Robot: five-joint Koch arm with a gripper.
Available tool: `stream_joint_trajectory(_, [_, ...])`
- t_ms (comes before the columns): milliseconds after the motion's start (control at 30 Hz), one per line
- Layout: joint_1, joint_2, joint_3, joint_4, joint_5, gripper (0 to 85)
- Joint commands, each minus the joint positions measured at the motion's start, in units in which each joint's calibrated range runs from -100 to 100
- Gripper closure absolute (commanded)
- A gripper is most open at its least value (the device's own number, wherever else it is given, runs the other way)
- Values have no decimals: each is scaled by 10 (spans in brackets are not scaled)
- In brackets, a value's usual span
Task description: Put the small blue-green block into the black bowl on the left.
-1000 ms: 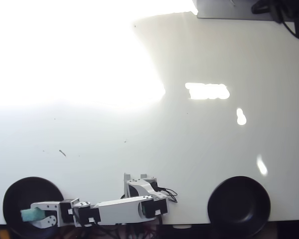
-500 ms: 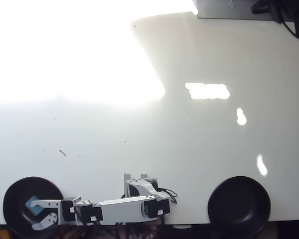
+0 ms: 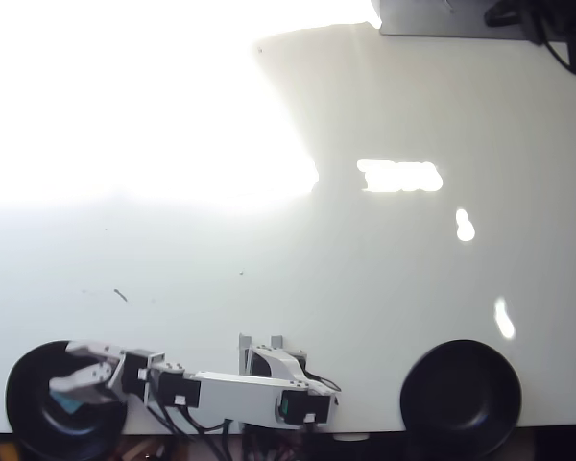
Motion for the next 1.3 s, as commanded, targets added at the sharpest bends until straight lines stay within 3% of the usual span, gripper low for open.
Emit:
stream_joint_trajectory(0, [-22,-29,26,-8,35,511])
stream_joint_trajectory(200, [-73,-52,24,-37,113,511])
stream_joint_trajectory(333, [-111,-78,16,-78,147,510])
stream_joint_trajectory(833, [-225,-191,-82,-121,209,511])
stream_joint_trajectory(1033, [-283,-255,-206,-53,217,511])
stream_joint_trajectory(1267, [-342,-294,-328,-10,260,510])
